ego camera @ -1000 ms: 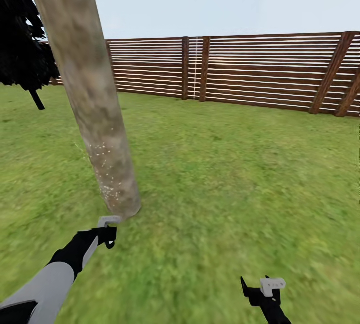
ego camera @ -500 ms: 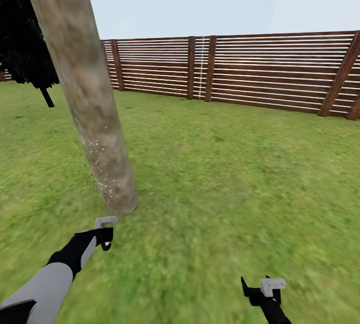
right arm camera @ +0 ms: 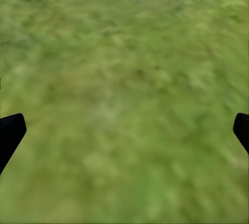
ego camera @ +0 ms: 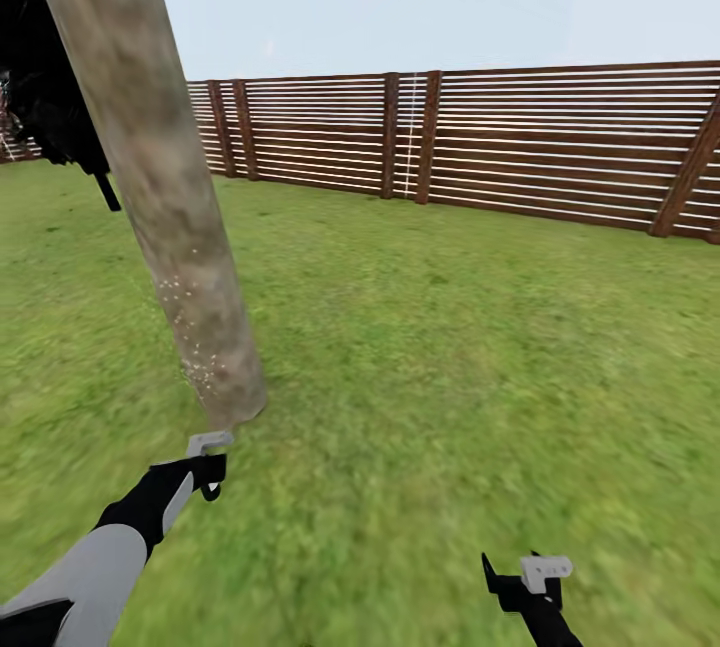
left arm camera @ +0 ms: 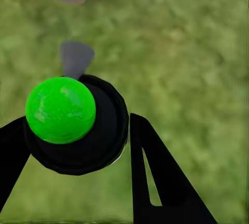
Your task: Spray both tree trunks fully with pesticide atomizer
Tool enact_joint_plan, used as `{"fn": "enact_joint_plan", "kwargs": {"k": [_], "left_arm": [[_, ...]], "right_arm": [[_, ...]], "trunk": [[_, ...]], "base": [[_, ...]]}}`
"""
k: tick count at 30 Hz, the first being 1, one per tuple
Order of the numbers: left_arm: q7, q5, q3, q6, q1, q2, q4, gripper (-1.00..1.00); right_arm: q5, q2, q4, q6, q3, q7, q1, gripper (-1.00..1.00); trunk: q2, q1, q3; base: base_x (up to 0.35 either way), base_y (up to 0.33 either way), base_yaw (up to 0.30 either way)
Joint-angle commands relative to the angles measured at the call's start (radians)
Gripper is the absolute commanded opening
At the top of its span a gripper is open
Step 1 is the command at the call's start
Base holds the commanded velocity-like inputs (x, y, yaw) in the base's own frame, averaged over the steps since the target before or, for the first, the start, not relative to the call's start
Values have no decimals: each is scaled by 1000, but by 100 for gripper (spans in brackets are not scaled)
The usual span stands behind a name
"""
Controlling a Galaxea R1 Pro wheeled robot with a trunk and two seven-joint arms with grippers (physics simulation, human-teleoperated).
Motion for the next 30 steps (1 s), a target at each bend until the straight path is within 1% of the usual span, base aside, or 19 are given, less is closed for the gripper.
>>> {"fn": "enact_joint_plan", "kwargs": {"k": [1, 5, 13, 24, 30], "left_arm": [[0, 0, 0, 0, 0, 0, 0, -100], [0, 0, 1, 1, 0, 1, 0, -100], [0, 0, 1, 2, 0, 2, 0, -100], [0, 0, 1, 1, 0, 2, 0, -100], [0, 0, 1, 1, 0, 1, 0, -100]], "right_arm": [[0, 0, 0, 0, 0, 0, 0, 100], [0, 0, 0, 1, 0, 0, 0, 100], [0, 0, 0, -1, 0, 0, 0, 100], [1, 0, 0, 0, 1, 0, 0, 100], [0, 0, 0, -1, 1, 0, 0, 100]], "trunk": [[0, 0, 0], [0, 0, 0], [0, 0, 0], [0, 0, 0], [0, 0, 0]], "base": [[0, -271, 276], [59, -257, 255], [266, -173, 36], [278, -168, 264], [191, -193, 35]]}}
